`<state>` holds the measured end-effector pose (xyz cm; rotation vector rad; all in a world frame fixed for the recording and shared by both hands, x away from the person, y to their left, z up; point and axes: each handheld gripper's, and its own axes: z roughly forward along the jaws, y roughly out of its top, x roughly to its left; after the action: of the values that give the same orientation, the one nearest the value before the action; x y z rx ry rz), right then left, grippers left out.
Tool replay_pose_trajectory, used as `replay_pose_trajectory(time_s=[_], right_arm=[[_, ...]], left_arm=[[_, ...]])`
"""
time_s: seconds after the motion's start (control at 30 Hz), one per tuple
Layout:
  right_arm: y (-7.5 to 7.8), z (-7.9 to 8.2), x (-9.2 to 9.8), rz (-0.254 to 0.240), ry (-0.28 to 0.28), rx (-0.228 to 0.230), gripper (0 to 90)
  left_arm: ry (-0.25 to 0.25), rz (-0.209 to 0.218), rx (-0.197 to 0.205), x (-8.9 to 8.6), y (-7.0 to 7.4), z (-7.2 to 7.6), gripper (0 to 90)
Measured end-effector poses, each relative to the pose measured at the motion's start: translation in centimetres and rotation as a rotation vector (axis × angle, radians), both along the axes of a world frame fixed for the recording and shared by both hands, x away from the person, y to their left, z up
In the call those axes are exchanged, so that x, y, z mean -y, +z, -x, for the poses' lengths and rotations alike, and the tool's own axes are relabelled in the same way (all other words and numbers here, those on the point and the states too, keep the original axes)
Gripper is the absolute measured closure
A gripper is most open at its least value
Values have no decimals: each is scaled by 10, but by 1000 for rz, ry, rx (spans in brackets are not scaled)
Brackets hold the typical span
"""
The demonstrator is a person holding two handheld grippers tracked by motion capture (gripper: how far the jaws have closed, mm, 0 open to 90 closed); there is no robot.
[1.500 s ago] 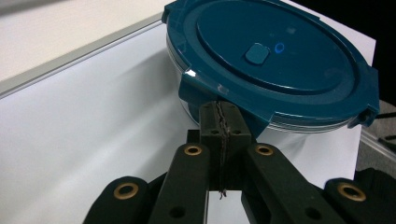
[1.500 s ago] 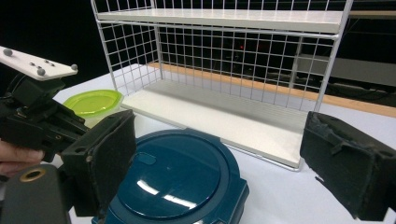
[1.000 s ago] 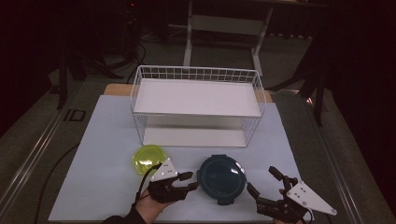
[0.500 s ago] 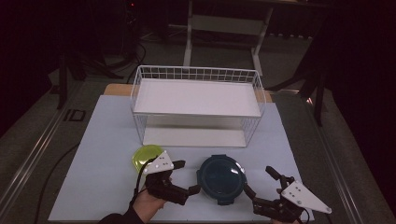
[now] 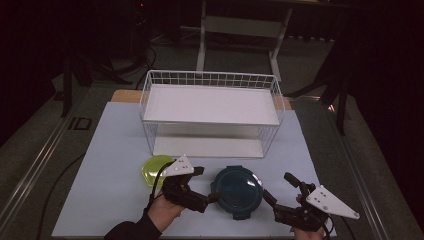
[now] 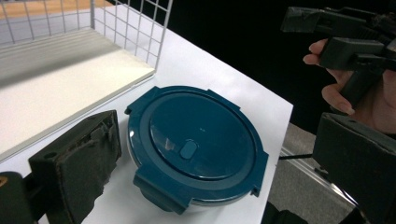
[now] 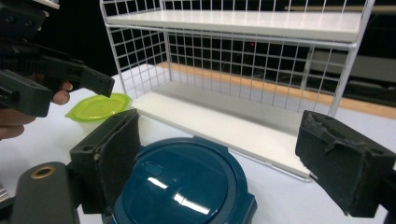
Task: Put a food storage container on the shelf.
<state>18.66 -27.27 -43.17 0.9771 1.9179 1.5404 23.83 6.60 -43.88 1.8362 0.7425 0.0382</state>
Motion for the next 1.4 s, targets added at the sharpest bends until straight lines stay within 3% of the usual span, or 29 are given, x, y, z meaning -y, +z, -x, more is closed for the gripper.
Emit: replay_pose_trajectory(time_s=[0.03, 0.1, 0.17, 0.3, 0.43, 0.57, 0.73, 0.9, 1.03, 1.27, 1.4], right_arm=[[0, -2, 1, -3, 5, -18, 138], [-3, -9, 2, -14, 18, -99, 140], [-8, -16, 3, 23, 10, -144, 166], [-14, -21, 6, 16, 4, -163, 145], [-17, -27, 9, 36, 14, -184, 135], [-18, -32, 7, 72, 8, -246, 103], [-23, -38, 6, 74, 29, -302, 103], [-31, -46, 10, 39, 36, -381, 128], [-37, -54, 15, -2, 43, -461, 147], [-51, -67, 16, -48, 57, -600, 219], [-55, -72, 15, -72, 83, -668, 246]], left_arm=[[-2, 2, -9, 0, -1, -2, 7], [3, 5, -15, 2, -2, -3, 7], [2, -5, -22, 3, -4, -5, 1], [4, -4, -39, 4, -10, -7, 1], [5, -8, -87, 5, -22, -12, 1], [12, -29, -123, 9, -30, -15, 1], [21, -61, -205, 15, -41, -21, 2], [44, -65, -290, 16, -51, -25, 43], [78, -42, -348, 13, -58, -28, 68], [111, -16, -422, 12, -62, -29, 242], [134, -37, -472, 13, -65, -31, 260]])
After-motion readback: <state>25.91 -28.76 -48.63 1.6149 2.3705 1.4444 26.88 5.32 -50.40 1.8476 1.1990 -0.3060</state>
